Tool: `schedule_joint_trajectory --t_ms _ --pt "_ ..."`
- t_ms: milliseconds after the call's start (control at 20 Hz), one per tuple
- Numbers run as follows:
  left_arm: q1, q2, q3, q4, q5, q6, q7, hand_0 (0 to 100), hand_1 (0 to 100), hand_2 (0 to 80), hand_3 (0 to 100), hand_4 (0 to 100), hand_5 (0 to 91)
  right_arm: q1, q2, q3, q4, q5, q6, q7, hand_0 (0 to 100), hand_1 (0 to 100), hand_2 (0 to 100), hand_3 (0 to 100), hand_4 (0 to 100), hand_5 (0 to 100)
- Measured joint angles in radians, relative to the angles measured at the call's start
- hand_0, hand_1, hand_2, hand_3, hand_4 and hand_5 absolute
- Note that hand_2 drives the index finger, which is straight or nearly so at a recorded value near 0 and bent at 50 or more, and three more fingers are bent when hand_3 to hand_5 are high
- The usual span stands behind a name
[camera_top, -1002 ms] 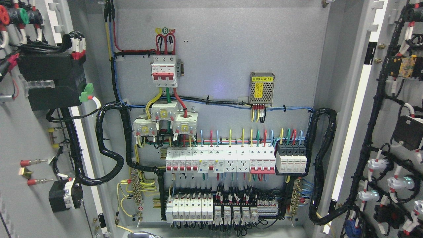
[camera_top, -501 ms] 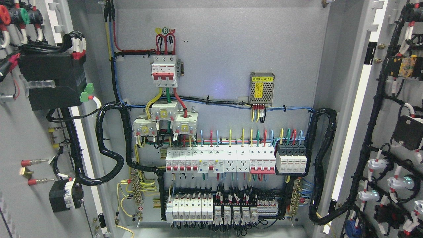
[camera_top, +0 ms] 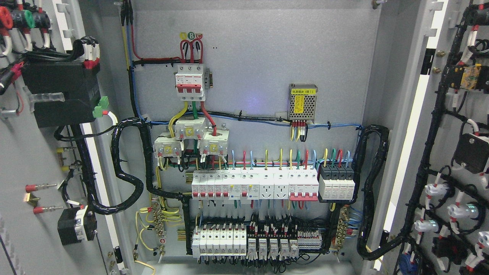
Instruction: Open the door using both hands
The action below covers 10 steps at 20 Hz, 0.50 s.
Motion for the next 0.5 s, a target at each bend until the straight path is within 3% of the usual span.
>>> schedule_joint_trajectory --t_ms 501 --pt "0.0 0.0 0.0 0.0 0.0 0.0 0.0 0 0 0.0 0 0 0.0 0.127 -0.063 -0.048 -0.058 0.016 -0.051 0.0 39 0 0 0 0 0"
